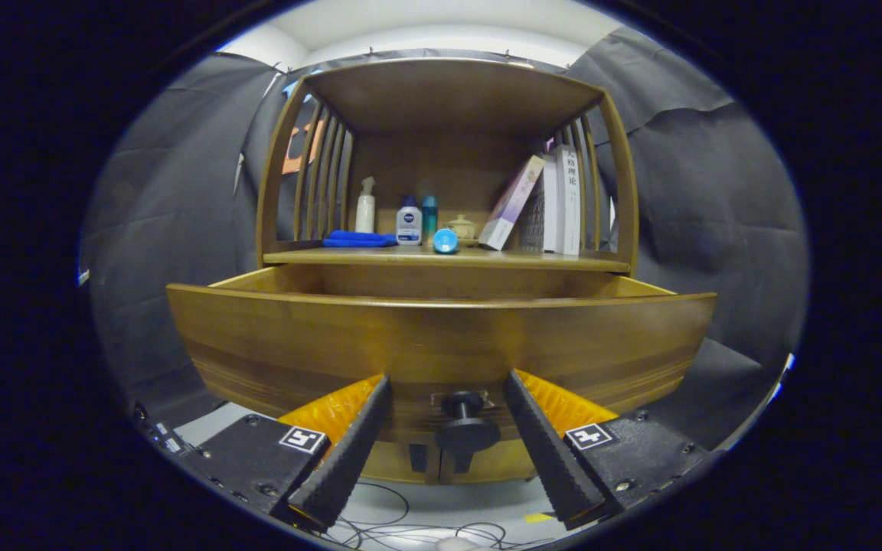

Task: Pull open the drawer, take out the items inside it, and place them on the countertop above the cabinet.

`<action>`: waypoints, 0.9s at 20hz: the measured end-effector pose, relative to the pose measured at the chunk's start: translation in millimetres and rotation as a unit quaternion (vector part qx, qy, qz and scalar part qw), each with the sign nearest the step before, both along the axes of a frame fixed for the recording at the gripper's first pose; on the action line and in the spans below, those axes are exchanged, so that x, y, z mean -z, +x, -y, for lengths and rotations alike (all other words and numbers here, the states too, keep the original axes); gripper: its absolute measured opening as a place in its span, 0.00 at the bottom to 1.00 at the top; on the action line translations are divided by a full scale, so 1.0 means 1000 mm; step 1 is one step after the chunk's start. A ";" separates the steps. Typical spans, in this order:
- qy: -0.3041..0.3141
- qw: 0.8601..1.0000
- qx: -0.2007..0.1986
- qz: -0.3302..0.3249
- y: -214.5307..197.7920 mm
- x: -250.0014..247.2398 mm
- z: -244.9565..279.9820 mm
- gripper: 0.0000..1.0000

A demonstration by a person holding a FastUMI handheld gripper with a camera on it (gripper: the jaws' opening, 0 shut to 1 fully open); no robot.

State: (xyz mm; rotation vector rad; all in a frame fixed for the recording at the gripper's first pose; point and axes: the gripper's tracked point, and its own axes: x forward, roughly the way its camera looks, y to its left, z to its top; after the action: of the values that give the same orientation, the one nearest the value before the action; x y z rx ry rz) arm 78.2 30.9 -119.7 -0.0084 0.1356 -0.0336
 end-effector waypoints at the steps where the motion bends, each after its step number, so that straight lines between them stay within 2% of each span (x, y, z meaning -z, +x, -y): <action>1: -0.001 1.000 0.001 0.007 0.008 -0.005 -0.001 0.99; 9: 0.012 1.000 0.012 -0.003 0.055 -0.010 -0.007 0.99; 18: 0.011 1.000 0.008 0.025 0.108 -0.012 -0.006 0.99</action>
State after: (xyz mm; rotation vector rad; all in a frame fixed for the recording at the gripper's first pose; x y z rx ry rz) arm 186.5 37.1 -107.3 0.0154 0.0867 -0.0483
